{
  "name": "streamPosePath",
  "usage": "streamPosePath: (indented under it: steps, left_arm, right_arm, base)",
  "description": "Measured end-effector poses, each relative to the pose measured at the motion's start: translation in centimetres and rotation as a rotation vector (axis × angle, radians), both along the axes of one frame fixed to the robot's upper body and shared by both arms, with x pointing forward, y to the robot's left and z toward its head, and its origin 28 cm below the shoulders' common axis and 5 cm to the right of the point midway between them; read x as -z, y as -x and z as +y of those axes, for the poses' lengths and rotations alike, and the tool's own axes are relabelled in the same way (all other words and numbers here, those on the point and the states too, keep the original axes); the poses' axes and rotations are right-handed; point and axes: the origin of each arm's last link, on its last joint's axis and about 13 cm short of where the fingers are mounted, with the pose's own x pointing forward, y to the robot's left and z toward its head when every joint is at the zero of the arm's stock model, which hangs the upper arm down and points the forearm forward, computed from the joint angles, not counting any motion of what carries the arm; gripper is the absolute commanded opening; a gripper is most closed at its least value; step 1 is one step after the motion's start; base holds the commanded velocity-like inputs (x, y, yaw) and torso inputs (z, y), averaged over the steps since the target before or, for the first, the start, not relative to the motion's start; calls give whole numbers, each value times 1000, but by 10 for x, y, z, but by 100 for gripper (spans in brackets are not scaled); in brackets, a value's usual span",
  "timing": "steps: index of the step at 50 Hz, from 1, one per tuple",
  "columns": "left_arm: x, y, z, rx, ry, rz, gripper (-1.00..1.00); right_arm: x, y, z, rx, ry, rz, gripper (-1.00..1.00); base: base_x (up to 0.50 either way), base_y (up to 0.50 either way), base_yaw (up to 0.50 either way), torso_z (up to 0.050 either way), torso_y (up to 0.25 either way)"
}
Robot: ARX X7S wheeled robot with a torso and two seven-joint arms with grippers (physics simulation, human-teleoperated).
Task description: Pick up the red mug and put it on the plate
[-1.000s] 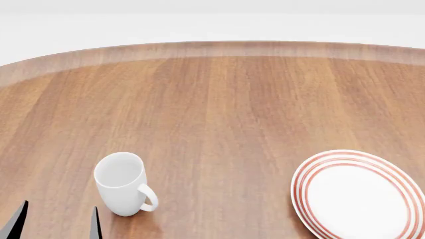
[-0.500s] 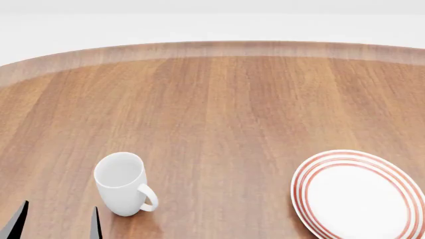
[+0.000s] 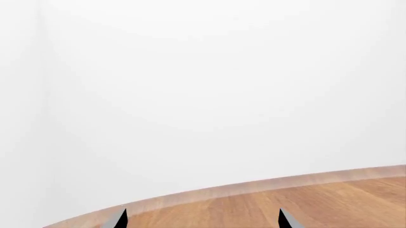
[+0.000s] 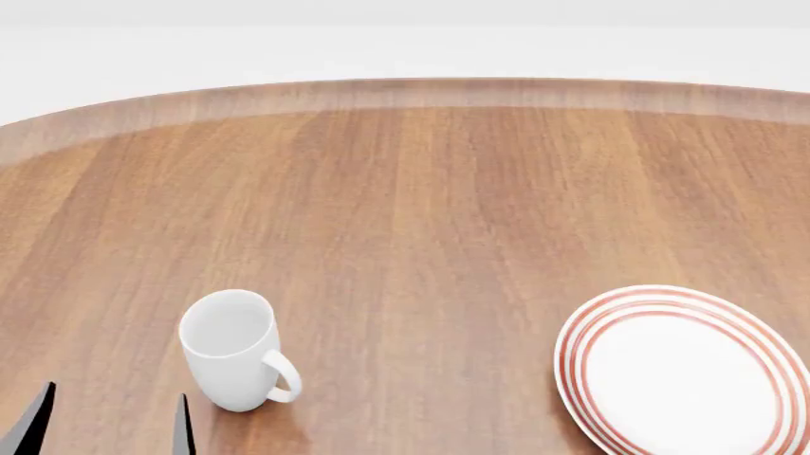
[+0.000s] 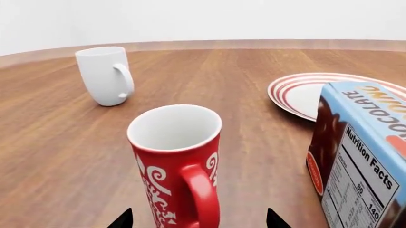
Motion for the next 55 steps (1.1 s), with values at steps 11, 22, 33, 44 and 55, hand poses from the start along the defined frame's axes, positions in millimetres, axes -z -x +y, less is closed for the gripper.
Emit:
streamPosePath:
  steps: [11, 22, 33, 44, 55]
  left_arm:
    - [0, 0, 0, 1, 0, 0, 100]
    - [0, 0, 0, 2, -1, -2, 100]
    - [0, 0, 0, 2, 0, -4, 100]
    - [0, 0, 0, 3, 2, -6, 100]
    - [0, 0, 0, 3, 2, -7, 100]
  right_arm:
    - [3, -2, -1, 5, 1, 2, 100]
    - [6, -3, -1, 10, 6, 4, 100]
    - [6, -4, -1, 11, 7, 3, 100]
    - [6, -5, 0, 10, 6, 3, 100]
    - [6, -6, 0, 11, 4, 3, -100]
  base:
    - [0, 0, 0, 0, 0]
    - [0, 0, 0, 0, 0]
    - [0, 0, 0, 0, 0]
    - [0, 0, 0, 0, 0]
    - [0, 0, 0, 0, 0]
